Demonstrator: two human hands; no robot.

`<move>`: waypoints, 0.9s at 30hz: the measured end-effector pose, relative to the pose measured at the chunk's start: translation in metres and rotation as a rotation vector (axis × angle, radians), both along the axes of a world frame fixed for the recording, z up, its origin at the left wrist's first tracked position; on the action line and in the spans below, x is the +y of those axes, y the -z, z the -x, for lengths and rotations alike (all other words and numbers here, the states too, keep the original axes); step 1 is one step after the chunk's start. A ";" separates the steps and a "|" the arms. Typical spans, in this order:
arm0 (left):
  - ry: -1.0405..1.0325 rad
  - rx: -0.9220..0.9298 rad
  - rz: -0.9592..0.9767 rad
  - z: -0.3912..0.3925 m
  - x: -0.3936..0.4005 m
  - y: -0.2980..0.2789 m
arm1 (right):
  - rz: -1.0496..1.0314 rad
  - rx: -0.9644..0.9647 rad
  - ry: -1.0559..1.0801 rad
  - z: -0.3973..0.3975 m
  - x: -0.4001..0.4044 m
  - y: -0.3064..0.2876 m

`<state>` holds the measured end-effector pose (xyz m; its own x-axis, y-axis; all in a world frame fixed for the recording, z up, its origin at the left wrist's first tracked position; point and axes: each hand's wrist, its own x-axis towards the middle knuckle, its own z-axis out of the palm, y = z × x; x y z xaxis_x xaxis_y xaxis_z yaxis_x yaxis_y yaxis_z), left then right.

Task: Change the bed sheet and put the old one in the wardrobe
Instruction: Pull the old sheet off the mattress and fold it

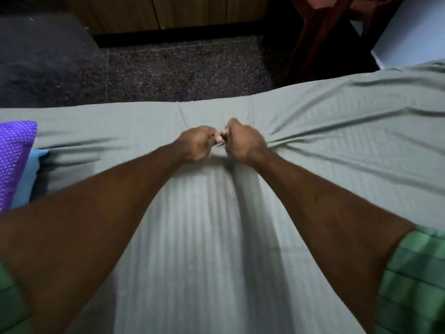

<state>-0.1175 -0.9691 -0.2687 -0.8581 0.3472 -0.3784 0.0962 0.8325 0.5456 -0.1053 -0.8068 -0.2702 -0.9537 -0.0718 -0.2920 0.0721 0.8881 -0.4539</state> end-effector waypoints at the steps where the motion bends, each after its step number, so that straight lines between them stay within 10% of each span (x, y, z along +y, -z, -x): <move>1: 0.055 -0.099 0.009 -0.004 0.000 -0.001 | 0.006 -0.086 -0.006 -0.009 -0.002 0.003; 6: 0.014 -0.317 0.051 -0.022 -0.006 0.001 | 0.381 -0.526 0.105 -0.037 0.005 0.006; 14: 0.129 0.679 0.485 -0.023 -0.060 0.013 | -0.077 -0.012 0.115 -0.041 0.005 -0.005; 21: 0.216 0.453 0.297 -0.040 -0.054 0.012 | -0.249 -0.008 -0.068 -0.049 0.007 0.009; 27: 0.218 0.639 0.413 -0.038 -0.056 0.009 | 0.134 -0.290 -0.205 -0.035 0.005 -0.001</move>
